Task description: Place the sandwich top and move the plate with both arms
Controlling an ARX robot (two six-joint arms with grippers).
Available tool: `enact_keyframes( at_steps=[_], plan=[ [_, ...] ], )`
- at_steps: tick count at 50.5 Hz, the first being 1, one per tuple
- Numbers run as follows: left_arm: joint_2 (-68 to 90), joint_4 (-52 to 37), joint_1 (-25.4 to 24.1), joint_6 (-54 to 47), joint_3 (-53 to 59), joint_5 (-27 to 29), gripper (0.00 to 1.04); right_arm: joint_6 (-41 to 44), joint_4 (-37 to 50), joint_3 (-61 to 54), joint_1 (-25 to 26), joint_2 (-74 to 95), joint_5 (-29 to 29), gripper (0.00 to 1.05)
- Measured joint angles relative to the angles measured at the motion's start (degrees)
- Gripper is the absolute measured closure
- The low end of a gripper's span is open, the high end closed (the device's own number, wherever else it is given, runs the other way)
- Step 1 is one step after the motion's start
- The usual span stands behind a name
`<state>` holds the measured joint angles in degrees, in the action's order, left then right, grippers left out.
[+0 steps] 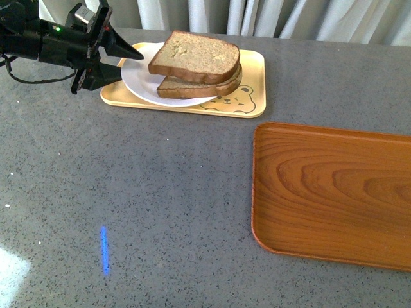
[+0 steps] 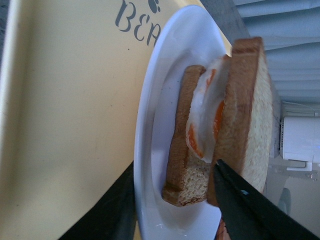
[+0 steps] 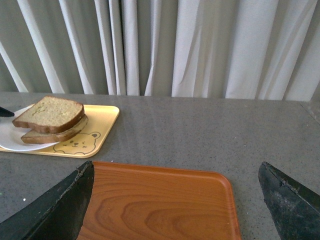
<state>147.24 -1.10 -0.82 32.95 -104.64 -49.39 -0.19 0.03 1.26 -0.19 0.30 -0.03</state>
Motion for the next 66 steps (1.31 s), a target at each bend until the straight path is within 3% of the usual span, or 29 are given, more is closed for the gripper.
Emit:
enact_keyframes(
  at_steps=[7,15,24,38,39,41,42,43,48,54,60,66],
  plan=[
    [0.1,0.3,-1.1,-0.3,0.0,0.3,0.37,0.0,0.0,0.0,0.0,0.0,0.0,0.09],
    [0.1,1.5,-3.5,-1.7,0.0,-0.1,0.08,0.0,0.0,0.0,0.0,0.0,0.0,0.09],
    [-1.1,0.2,-6.1,-2.8,2.7,1.6,0.09,0.0,0.0,0.0,0.0,0.0,0.0,0.09],
    [-17.2,-24.3,-9.3,5.8,24.8,0.2,0.09,0.0,0.0,0.0,0.0,0.0,0.0,0.09],
    [-18.7,-26.8,-9.2,5.4,26.9,2.0,0.1,0.0,0.0,0.0,0.0,0.0,0.0,0.09],
    [-22.0,-35.3,-8.2,1.1,32.8,10.8,0.17,0.0,0.0,0.0,0.0,0.0,0.0,0.09],
    [-24.4,-44.1,-7.4,-3.4,37.4,20.6,0.22,0.0,0.0,0.0,0.0,0.0,0.0,0.09],
    [-26.2,-48.9,-7.1,-7.6,40.9,25.3,0.26,0.0,0.0,0.0,0.0,0.0,0.0,0.09],
    [-35.4,-64.0,-5.7,-20.2,57.0,39.2,0.42,0.0,0.0,0.0,0.0,0.0,0.0,0.09],
    [-48.3,-71.4,-5.5,-28.0,74.6,43.4,0.61,0.0,0.0,0.0,0.0,0.0,0.0,0.09],
    [-58.2,-71.4,-4.7,-30.6,87.3,44.1,0.79,0.0,0.0,0.0,0.0,0.0,0.0,0.09],
    [-64.6,-67.9,-3.8,-31.6,92.8,44.9,0.97,0.0,0.0,0.0,0.0,0.0,0.0,0.09]
  ],
)
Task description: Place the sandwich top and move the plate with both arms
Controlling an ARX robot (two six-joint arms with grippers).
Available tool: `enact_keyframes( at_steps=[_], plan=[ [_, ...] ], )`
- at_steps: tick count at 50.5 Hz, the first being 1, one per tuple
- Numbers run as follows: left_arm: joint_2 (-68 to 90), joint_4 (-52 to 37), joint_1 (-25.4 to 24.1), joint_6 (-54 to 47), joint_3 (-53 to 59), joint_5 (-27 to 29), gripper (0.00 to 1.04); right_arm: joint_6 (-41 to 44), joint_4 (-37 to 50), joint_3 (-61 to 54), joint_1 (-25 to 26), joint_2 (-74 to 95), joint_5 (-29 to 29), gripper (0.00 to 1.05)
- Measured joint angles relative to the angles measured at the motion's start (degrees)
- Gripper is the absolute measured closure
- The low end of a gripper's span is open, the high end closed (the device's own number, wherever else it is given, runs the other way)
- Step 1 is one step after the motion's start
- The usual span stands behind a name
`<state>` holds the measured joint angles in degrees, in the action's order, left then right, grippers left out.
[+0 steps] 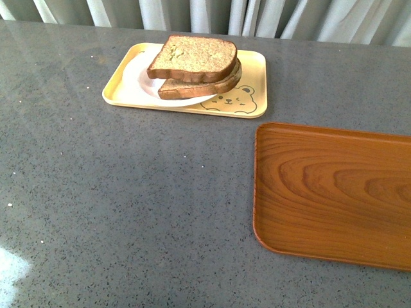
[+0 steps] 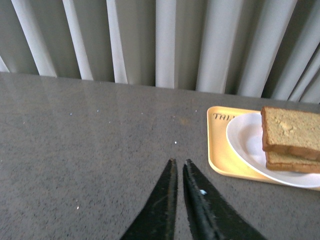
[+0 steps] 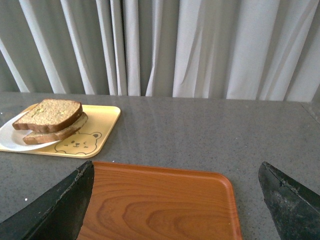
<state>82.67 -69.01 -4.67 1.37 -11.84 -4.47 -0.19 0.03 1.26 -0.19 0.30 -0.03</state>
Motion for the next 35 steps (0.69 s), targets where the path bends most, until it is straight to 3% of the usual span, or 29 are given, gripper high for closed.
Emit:
enact_keyframes(
  at_steps=[2,13,35],
  plan=[
    [-3.2,3.0,0.2,-0.1,0.6,0.2,1.04,0.0,0.0,0.0,0.0,0.0,0.0,0.09],
    [-14.8,8.7,4.3,-0.6,4.6,4.1,1.03,0.0,0.0,0.0,0.0,0.0,0.0,0.09],
    [-34.1,23.1,4.5,-0.7,9.9,4.5,1.03,0.0,0.0,0.0,0.0,0.0,0.0,0.09]
  ],
)
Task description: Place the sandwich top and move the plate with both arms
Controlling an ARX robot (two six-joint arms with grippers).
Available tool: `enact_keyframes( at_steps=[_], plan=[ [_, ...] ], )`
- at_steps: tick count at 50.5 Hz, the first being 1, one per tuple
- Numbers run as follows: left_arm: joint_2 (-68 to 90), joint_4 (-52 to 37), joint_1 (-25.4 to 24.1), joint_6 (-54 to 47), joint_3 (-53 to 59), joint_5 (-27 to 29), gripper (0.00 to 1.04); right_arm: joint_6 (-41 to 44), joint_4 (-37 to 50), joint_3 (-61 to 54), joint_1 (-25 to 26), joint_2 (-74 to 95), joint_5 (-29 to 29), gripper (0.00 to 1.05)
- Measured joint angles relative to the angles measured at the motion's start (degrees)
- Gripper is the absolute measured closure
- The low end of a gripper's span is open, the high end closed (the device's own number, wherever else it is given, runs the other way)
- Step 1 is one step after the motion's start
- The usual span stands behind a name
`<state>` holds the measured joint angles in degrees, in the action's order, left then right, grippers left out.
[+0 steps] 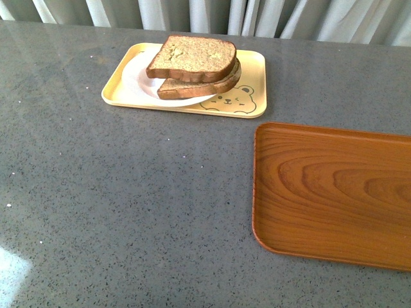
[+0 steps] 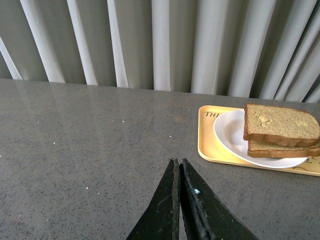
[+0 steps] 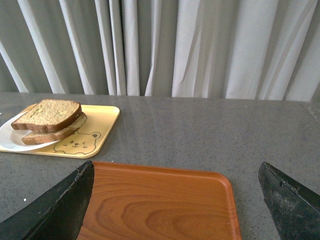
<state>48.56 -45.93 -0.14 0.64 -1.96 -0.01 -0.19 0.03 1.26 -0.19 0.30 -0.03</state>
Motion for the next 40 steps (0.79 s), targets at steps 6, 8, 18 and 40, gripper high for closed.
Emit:
enact_keyframes(
  at_steps=[6,8,18,40],
  plan=[
    [-4.3,3.6,0.0,0.0,0.5,0.0,1.03,0.0,0.0,0.0,0.0,0.0,0.0,0.09],
    [-6.4,5.4,0.0,0.0,0.8,0.0,1.03,0.0,0.0,0.0,0.0,0.0,0.0,0.09],
    [-16.0,14.1,0.0,0.0,1.1,0.0,1.03,0.0,0.0,0.0,0.0,0.0,0.0,0.09],
    [-28.3,25.6,0.0,0.0,1.1,0.0,1.03,0.0,0.0,0.0,0.0,0.0,0.0,0.09]
  ],
)
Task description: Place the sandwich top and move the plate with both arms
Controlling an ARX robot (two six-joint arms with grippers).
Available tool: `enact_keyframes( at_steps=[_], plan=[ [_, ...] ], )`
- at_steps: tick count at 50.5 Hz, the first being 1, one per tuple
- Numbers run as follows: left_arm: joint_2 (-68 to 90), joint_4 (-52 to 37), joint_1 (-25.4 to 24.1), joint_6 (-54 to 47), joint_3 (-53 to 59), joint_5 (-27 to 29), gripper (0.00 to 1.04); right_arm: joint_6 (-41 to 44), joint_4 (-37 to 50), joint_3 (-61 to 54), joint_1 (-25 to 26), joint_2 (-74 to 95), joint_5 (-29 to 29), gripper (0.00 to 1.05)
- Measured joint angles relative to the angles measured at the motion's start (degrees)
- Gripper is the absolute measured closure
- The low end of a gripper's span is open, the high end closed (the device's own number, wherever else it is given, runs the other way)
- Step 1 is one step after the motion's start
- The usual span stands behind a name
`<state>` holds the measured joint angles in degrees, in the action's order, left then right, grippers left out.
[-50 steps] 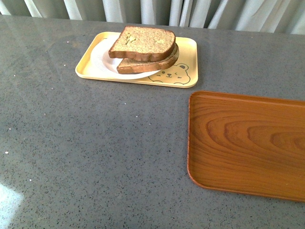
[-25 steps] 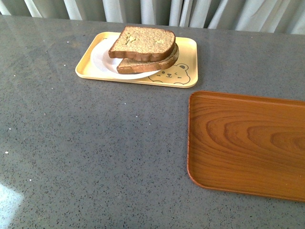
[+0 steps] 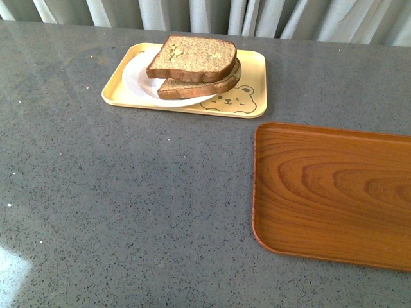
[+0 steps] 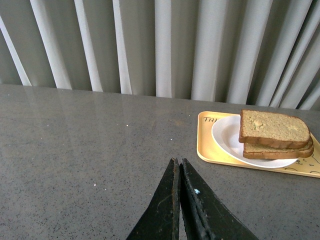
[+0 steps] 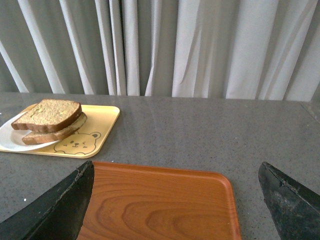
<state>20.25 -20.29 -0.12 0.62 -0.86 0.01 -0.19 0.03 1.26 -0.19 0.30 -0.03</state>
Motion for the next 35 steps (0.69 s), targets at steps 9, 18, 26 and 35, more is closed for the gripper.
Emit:
enact_keyframes(
  at_steps=[9,18,26,35],
  plan=[
    [-3.9,3.9,0.0,0.0,0.0,0.0,1.03,0.0,0.0,0.0,0.0,0.0,0.0,0.09],
    [-7.0,7.0,0.0,0.0,0.0,0.0,1.03,0.0,0.0,0.0,0.0,0.0,0.0,0.09],
    [-9.3,9.3,0.0,0.0,0.0,0.0,1.03,0.0,0.0,0.0,0.0,0.0,0.0,0.09],
    [-18.8,19.9,0.0,0.0,0.0,0.0,1.03,0.0,0.0,0.0,0.0,0.0,0.0,0.09]
  ],
)
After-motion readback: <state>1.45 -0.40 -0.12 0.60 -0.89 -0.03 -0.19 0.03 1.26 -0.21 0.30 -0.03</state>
